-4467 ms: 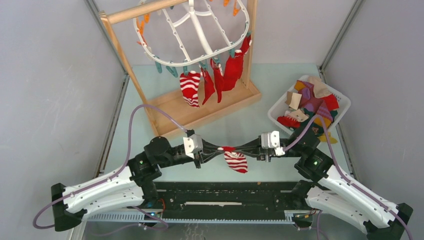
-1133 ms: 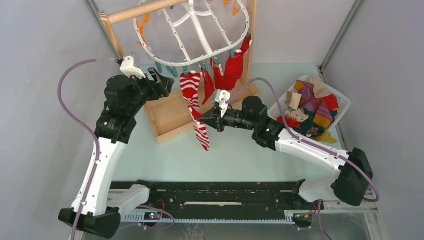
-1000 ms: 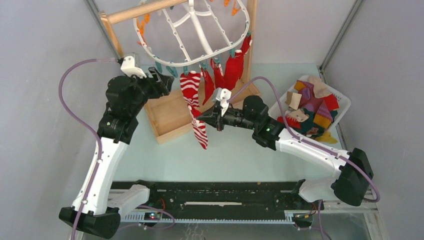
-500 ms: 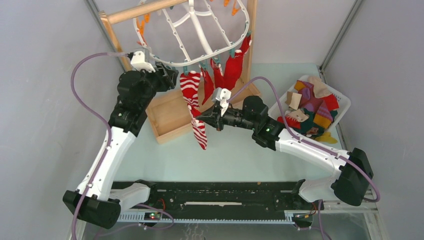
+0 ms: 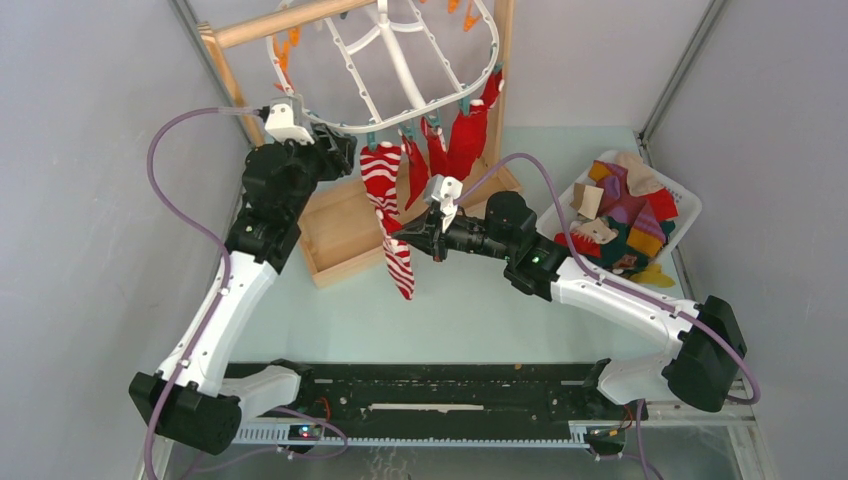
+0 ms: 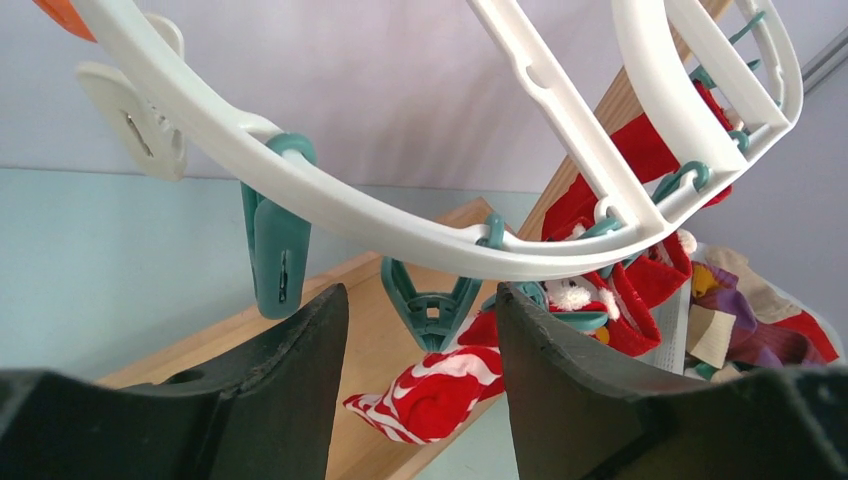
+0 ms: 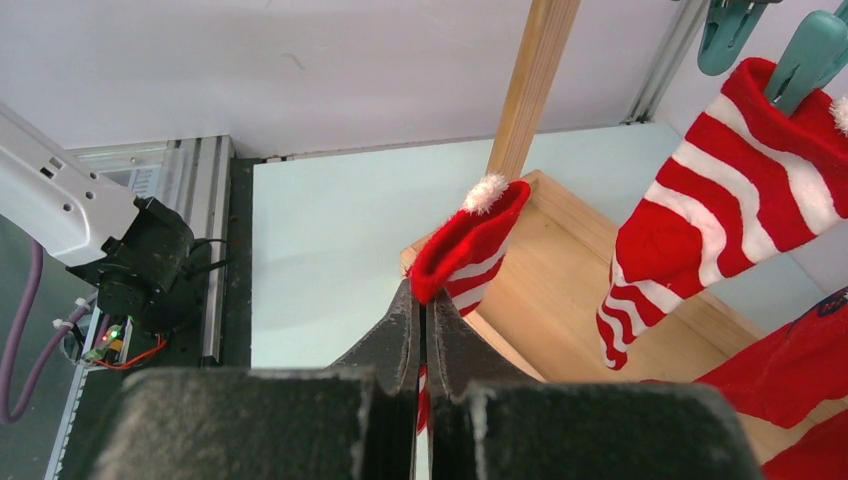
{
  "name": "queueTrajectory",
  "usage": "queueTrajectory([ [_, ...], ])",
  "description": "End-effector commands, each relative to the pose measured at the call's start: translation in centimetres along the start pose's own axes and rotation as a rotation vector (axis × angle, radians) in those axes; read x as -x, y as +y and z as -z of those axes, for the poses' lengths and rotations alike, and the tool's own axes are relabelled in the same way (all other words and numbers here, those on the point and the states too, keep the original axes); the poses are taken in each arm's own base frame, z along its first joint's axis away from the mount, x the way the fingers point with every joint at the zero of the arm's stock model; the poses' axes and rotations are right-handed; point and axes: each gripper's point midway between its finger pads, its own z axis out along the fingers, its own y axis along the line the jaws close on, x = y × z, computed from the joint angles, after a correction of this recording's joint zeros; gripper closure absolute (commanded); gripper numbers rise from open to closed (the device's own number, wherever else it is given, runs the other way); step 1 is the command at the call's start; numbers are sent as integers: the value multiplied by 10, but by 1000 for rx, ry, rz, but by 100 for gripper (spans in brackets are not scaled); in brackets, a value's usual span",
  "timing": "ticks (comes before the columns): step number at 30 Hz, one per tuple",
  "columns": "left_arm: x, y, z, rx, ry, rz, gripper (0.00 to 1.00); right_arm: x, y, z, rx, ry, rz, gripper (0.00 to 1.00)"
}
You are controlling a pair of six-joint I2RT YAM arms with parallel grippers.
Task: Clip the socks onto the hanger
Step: Open the clamp at the hanger.
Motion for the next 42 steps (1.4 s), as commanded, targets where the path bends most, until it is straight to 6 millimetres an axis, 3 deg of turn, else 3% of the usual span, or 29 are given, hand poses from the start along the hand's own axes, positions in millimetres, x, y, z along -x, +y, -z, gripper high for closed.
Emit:
queueTrajectory([
  [1, 4, -3, -4, -19, -40, -22, 40, 31, -3, -4, -8, -80, 27, 100],
  [9, 10, -7, -11, -35, -67, -17, 40, 32, -4, -4, -12, -84, 31, 100],
  [16, 14, -9, -12, -41, -78, -21, 46, 32, -5, -4, -14, -83, 32, 100],
  [27, 21, -12, -5, -40, -87, -18, 79, 27, -7, -6, -23, -65, 40, 100],
  [33, 19, -11, 0, 8, -61, 18, 100, 31, -17, -19, -61, -47, 44, 100],
  [42, 24, -8, 9, 116, -65, 66, 100, 30, -33, -45, -103, -21, 16, 100],
])
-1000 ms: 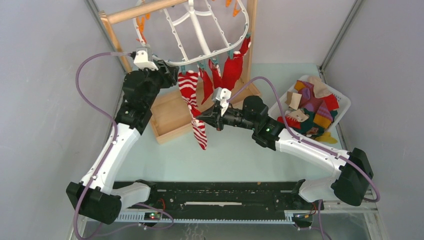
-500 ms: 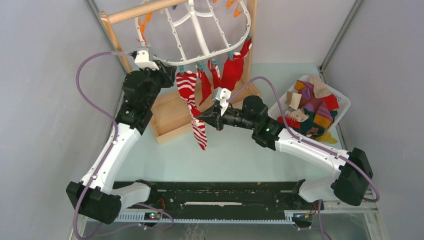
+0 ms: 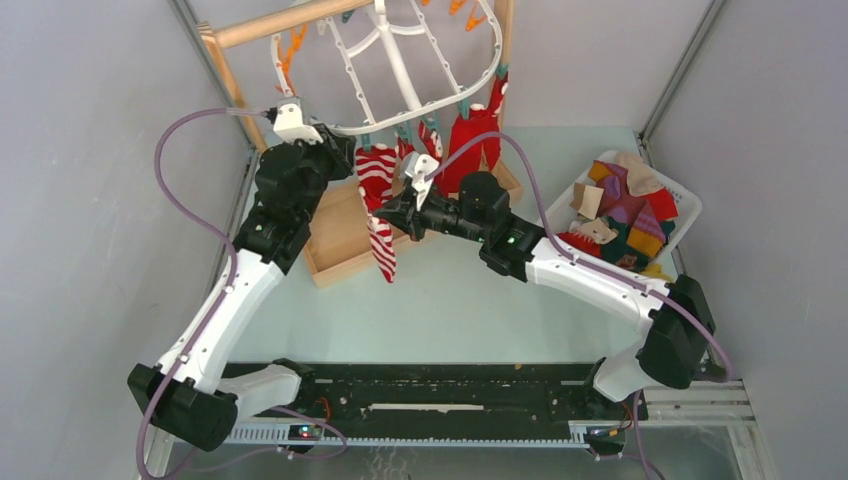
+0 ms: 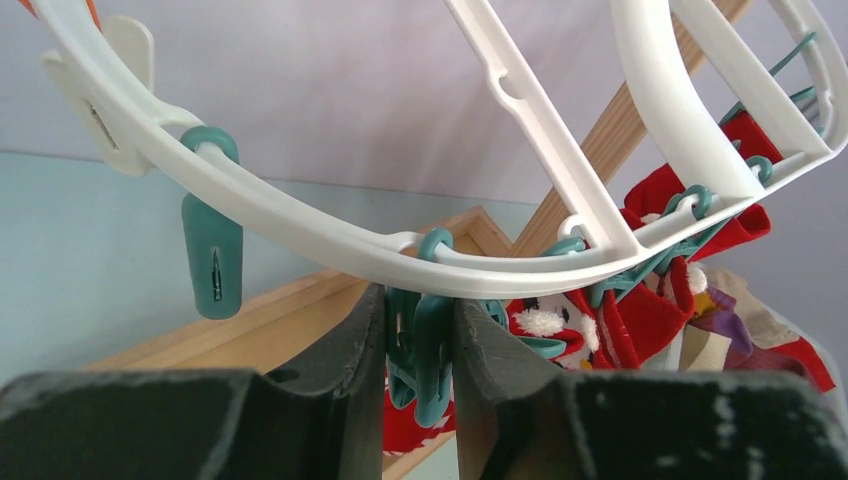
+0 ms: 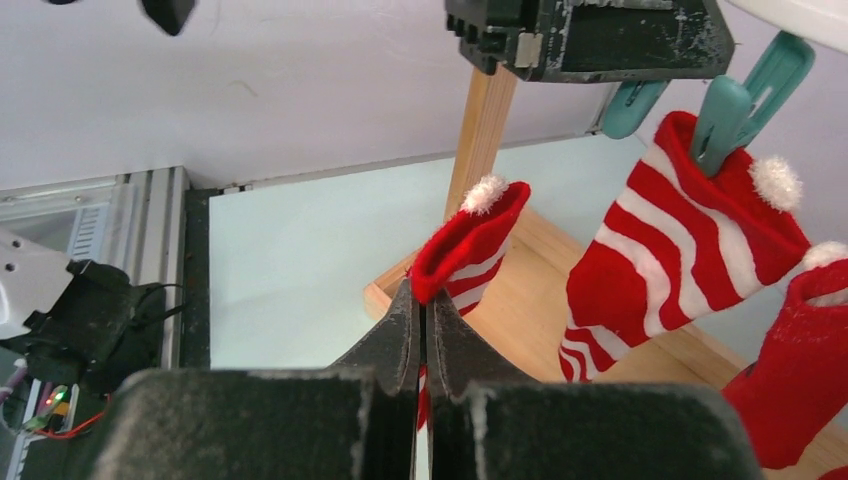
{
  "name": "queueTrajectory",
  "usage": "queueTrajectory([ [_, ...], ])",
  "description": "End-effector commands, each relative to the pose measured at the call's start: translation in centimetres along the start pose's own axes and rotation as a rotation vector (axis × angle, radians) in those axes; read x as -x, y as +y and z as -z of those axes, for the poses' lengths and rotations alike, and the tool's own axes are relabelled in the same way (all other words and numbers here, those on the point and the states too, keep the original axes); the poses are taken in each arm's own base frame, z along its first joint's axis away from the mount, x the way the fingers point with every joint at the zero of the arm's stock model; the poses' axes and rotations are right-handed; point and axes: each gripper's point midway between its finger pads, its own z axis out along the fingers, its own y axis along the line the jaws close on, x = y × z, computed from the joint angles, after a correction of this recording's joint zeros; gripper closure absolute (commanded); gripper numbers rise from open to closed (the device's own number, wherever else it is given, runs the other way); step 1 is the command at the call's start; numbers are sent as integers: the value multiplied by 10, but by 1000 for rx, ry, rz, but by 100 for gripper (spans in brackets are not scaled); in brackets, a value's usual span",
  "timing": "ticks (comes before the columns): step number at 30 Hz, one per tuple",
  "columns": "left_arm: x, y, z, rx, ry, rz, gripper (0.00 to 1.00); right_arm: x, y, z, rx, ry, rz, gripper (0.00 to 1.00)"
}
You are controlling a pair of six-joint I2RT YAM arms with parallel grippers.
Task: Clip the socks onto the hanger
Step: Open the clamp at the hanger.
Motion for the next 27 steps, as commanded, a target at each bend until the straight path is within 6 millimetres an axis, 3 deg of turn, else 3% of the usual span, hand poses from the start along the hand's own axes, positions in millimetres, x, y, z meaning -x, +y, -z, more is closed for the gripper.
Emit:
queueTrajectory([
  [1, 24, 6, 14, 113, -36, 37, 100, 15, -10, -9, -48, -21, 6, 100],
  [9, 29, 12, 18, 251, -29, 62, 100, 4, -18, -17, -86, 21, -8, 100],
  [20, 26, 8, 18, 322, 9, 62, 100, 19, -36, -27, -154, -6, 9, 100],
  [27, 26, 7, 19, 342, 20, 63, 100, 16, -41, -33, -172, 5, 11, 100],
])
